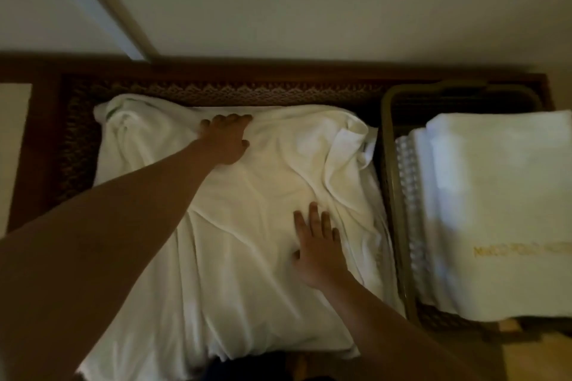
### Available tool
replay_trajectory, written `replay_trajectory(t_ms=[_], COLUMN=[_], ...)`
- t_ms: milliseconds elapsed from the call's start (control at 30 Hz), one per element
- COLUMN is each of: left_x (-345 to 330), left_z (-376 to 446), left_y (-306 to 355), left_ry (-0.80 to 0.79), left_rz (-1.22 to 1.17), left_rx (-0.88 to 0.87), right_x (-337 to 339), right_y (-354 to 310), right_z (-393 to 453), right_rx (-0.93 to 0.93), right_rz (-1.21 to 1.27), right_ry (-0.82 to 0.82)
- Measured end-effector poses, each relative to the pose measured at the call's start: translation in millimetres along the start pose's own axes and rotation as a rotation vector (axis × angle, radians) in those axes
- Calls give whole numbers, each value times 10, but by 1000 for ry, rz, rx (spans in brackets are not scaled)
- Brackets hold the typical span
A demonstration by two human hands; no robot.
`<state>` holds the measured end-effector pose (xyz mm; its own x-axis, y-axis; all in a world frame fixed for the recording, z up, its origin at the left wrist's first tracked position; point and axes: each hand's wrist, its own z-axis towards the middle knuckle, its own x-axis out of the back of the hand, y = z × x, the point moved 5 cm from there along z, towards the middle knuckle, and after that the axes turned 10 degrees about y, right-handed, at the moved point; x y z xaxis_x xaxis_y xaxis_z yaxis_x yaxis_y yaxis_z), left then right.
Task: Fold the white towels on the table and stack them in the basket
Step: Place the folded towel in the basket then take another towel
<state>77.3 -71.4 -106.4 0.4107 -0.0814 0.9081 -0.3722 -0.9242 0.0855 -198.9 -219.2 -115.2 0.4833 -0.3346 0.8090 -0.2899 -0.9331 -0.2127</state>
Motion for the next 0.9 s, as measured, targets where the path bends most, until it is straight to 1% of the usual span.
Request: replay_trajectory(t_ms=[67, 167, 233, 300, 333, 367, 467, 567, 633, 667, 700, 733, 767, 800, 833, 867, 900], left_x=[-54, -45, -2, 26, 24, 14, 9, 34, 52, 72, 103, 160, 213, 258, 284, 274, 245], left_z=[-27, -105, -176, -255, -289, -319, -391, -440, -487, -528, -585, -669, -785, -926, -1100, -1287, -1505], left_y=[-5, -67, -125, -198, -237, -269, -350, -356, -335, -318, -298, -258, -213, -146, -60, 30, 134], left_ry=[26, 102, 192, 268, 260, 220, 54, -24, -34, -4, 63, 179, 311, 433, 517, 558, 541], left_rz=[88, 139, 92, -34, -64, -45, 156, 321, 397, 407, 388, 335, 253, 147, 51, -32, -120], left_rx=[0, 29, 27, 17, 6, -5, 26, 40, 40, 33, 13, -20, -68, -141, -245, -365, -492], right_x=[2, 20, 41, 71, 85, 101, 131, 124, 121, 125, 140, 165, 213, 297, 411, 535, 644], right_y=[18, 25, 30, 31, 28, 23, -1, -13, -32, -51, -80, -121, -175, -242, -319, -394, -464], right_z=[-2, -2, -3, -17, -33, -57, -128, -161, -181, -201, -230, -261, -298, -337, -391, -452, -520], right_rx=[-8, -8, -17, -40, -56, -70, -91, -98, -117, -127, -133, -136, -130, -111, -76, -35, 8], right_rz=[20, 43, 60, 92, 111, 127, 147, 135, 141, 152, 166, 185, 211, 241, 266, 273, 261], right_ry=[-2, -19, -30, -54, -62, -67, -86, -76, -64, -61, -51, -23, 42, 154, 308, 467, 598])
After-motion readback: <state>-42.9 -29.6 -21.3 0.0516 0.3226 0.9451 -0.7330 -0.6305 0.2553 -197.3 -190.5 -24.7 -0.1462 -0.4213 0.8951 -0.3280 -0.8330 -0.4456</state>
